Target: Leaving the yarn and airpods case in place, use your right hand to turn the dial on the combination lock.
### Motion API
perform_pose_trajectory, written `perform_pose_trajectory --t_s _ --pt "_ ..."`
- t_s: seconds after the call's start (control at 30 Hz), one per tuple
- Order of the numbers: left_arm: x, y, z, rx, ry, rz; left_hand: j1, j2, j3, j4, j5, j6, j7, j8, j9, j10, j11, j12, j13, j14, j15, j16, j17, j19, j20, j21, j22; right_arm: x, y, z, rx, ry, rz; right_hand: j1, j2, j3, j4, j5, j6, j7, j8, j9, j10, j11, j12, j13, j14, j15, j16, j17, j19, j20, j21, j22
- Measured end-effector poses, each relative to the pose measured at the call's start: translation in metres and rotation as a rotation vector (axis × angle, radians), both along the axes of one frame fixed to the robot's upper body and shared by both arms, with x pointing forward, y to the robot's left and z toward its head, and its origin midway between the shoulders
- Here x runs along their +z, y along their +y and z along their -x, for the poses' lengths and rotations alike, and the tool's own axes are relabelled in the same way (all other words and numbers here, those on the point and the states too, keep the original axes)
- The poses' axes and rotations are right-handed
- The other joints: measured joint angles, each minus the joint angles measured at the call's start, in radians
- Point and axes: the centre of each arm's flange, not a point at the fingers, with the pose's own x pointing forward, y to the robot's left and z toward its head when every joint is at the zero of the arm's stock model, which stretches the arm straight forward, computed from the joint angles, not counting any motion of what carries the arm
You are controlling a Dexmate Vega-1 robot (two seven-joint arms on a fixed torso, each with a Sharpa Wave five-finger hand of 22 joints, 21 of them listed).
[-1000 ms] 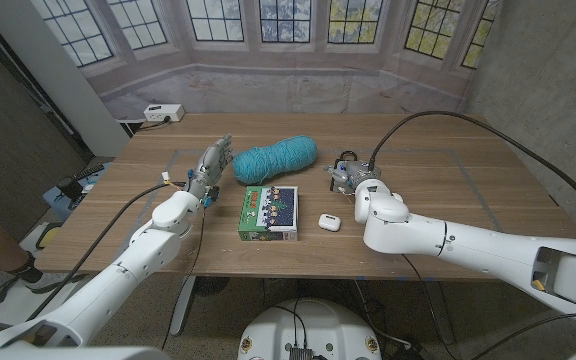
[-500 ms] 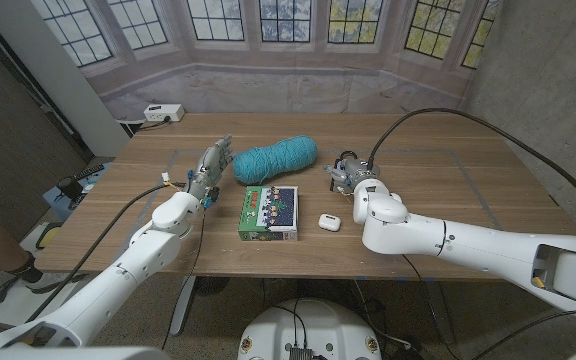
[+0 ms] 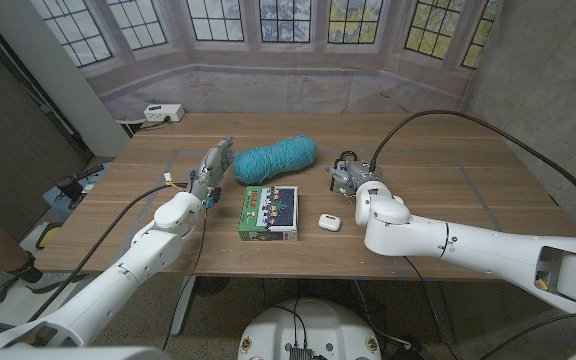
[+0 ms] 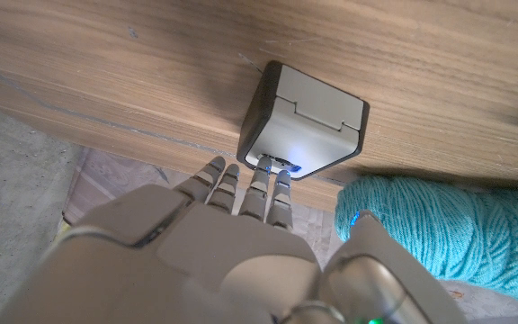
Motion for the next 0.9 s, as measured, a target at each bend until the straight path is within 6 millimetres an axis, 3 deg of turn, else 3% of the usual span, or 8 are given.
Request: perform_pose_trajectory --t_s 0.67,0.9 --pt "-0.0022 -0.0036 0.0026 -0.007 0.002 -0.004 0.004 0.004 0.011 -0.011 -0.004 0.000 0.000 0.000 0.000 0.000 0.000 -0.004 0.000 0.000 0.000 0.000 -0.002 0.004 0.004 -0.008 0.000 -0.0031 0.0031 -0.0002 0.021 -0.011 -0.021 0.008 0.000 0.008 -0.008 0.000 -0.014 0.000 0.000 0.000 0.022 0.001 0.000 0.000 0.020 -0.002 0.000 0.000 0.004 -0.003 0.000 0.000" --pt "-0.0029 -0.0041 0.0033 -0.007 0.003 -0.004 0.009 0.002 0.015 -0.015 -0.004 0.000 0.000 0.000 0.000 0.000 0.000 -0.004 0.000 0.000 0.000 0.000 -0.002 0.004 0.004 -0.011 0.000 -0.0049 0.0035 -0.0015 0.028 -0.010 -0.031 0.008 0.000 0.011 -0.011 0.000 -0.029 -0.004 -0.011 0.000 0.030 0.001 0.000 0.000 0.020 -0.002 0.000 0.000 0.004 -0.003 0.000 0.000"
